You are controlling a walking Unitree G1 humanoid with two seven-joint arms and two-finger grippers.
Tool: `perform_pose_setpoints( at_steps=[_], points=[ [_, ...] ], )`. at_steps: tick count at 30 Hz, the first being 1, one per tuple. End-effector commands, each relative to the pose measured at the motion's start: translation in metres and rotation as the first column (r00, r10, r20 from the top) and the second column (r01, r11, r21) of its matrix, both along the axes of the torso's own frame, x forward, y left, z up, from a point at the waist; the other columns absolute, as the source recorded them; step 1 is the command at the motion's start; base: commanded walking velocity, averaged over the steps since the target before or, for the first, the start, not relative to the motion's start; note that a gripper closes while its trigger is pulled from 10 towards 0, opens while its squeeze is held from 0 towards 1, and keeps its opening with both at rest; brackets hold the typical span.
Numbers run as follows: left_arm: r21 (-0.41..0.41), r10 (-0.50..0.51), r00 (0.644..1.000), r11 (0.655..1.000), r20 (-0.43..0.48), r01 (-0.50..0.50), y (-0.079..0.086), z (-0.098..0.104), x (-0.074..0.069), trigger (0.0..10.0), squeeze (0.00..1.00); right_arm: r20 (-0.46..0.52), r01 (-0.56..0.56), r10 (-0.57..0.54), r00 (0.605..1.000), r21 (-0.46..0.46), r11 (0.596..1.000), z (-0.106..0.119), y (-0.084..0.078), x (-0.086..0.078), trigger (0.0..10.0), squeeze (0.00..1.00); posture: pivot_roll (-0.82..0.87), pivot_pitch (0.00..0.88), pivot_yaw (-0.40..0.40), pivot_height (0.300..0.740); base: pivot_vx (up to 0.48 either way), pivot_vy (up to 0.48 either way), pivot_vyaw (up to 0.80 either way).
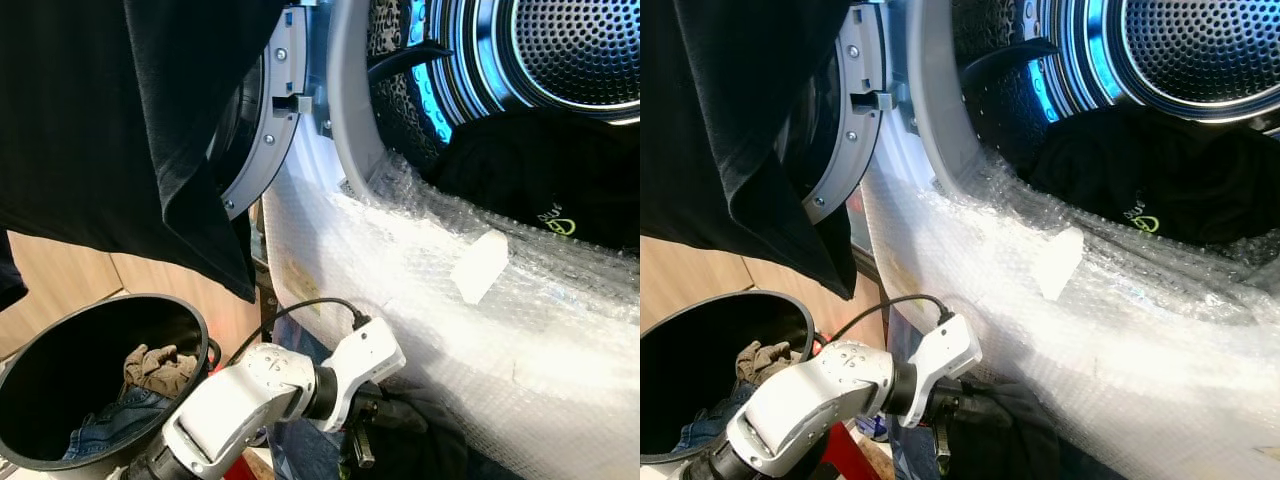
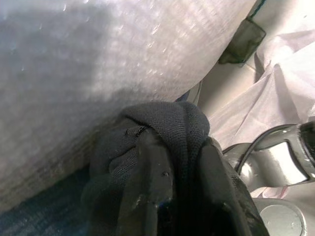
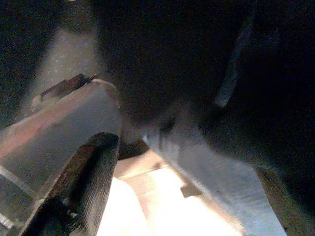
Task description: Clothes washing
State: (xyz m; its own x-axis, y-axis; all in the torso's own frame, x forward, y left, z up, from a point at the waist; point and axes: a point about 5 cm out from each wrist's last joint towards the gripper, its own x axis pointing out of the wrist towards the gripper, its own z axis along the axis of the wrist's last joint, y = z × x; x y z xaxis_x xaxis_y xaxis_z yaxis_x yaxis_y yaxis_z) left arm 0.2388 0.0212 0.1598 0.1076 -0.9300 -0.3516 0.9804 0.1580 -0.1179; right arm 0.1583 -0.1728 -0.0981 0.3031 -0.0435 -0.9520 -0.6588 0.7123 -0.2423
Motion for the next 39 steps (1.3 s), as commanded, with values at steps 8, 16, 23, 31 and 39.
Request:
perform_pose_setpoints(
  at_steps=[8, 16, 23, 31, 39],
  points=[
    [0.177, 0.302, 0.953, 0.937, 0.013, -0.300, 0.071, -0.042, 0.023, 0.0, 0.00, -0.024, -0.158, 0.158, 0.987, -0.006, 0.987, 0.001, -0.014, -0.003, 10.0, 0.00, 0.10, 0.000, -0.054, 0.740, 0.000, 0.000, 0.00],
    [0.247, 0.334, 0.942, 0.913, 0.005, -0.325, 0.096, -0.056, 0.013, 0.0, 0.00, -0.048, -0.307, 0.311, 0.949, 0.069, 0.949, 0.006, -0.028, -0.002, 10.0, 0.00, 0.09, 0.000, -0.068, 0.740, 0.000, 0.000, 0.00],
    [0.239, 0.304, 0.953, 0.926, -0.016, -0.291, 0.087, -0.063, 0.006, 0.0, 0.00, -0.050, -0.360, 0.393, 0.918, 0.308, 0.881, 0.022, -0.043, 0.003, 10.0, 1.00, 0.06, 0.000, -0.066, 0.740, 0.000, 0.000, 0.00],
    [0.226, 0.254, 0.967, 0.943, -0.016, -0.244, 0.070, -0.066, 0.001, 0.0, 0.00, 0.020, -0.412, 0.488, 0.873, 0.565, 0.715, 0.057, -0.057, 0.007, 10.0, 1.00, 0.05, 0.000, -0.071, 0.740, 0.000, 0.000, 0.00],
    [0.206, 0.168, 0.985, 0.966, -0.036, -0.157, 0.047, -0.069, -0.008, 0.0, 0.00, 0.168, -0.437, 0.435, 0.885, 0.621, 0.651, 0.081, -0.040, 0.034, 10.0, 1.00, 0.04, 0.000, -0.072, 0.740, 0.000, 0.000, 0.00]
  ],
)
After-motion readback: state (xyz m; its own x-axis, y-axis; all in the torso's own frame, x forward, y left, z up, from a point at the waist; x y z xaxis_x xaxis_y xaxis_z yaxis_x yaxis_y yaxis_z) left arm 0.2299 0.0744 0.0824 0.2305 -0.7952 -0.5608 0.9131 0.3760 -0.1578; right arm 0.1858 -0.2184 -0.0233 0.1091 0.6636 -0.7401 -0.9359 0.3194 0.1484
